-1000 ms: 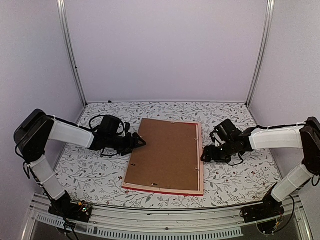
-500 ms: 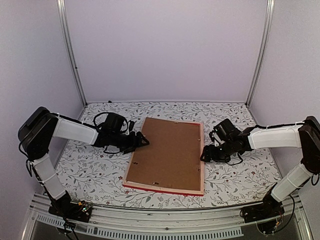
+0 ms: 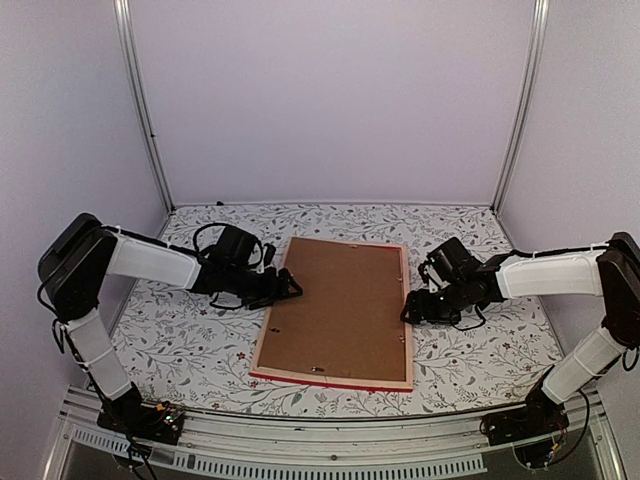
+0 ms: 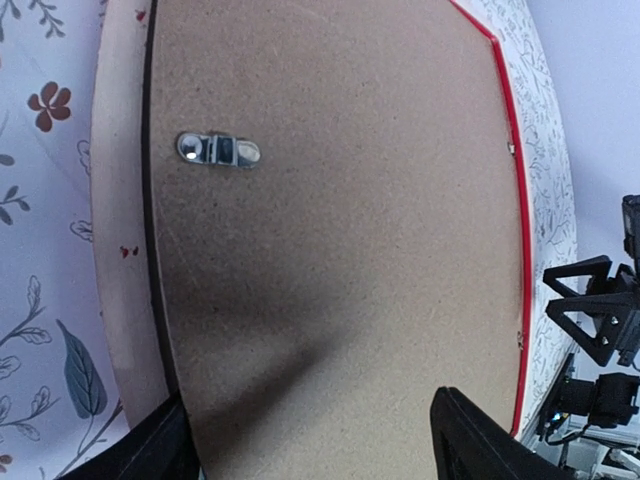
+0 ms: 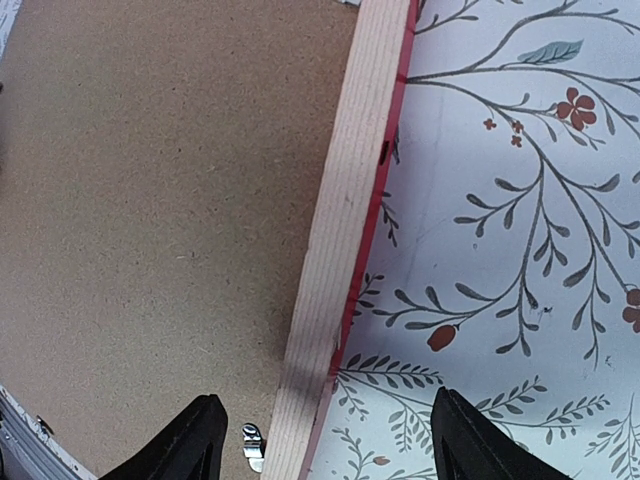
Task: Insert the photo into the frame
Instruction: Place the backboard with the photo.
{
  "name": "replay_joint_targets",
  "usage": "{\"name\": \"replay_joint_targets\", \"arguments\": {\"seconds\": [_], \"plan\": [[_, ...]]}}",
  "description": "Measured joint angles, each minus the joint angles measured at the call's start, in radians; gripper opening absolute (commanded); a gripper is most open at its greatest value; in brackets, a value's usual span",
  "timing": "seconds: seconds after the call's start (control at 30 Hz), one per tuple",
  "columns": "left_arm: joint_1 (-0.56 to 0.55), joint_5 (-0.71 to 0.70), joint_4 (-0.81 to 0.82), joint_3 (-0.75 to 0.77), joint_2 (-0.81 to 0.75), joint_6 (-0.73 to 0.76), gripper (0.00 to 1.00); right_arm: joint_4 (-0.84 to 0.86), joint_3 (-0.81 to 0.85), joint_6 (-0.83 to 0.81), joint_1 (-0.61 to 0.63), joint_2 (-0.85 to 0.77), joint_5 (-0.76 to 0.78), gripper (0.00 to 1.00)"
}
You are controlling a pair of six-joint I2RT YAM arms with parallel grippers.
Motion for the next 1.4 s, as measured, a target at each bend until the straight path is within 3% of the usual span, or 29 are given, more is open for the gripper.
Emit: {"name": "replay_joint_targets", "arguments": {"seconds": [0.17,0.53,1.4], "plan": [[-0.013,-0.032,-0.043,0.020,0.001,0.031,0.87,0.000,0.000,0.000,0.000,0.000,0.000,0.74],[-0.024,-0.077,-0.101,0.046,-0.006,0.069,0.93,0.000,0.000,0.000,0.000,0.000,0.000,0.74],[-0.027,-0.203,-0.221,0.114,-0.046,0.160,0.93,0.005,0.000,0.000,0.000,0.014,-0.002,0.74]]}}
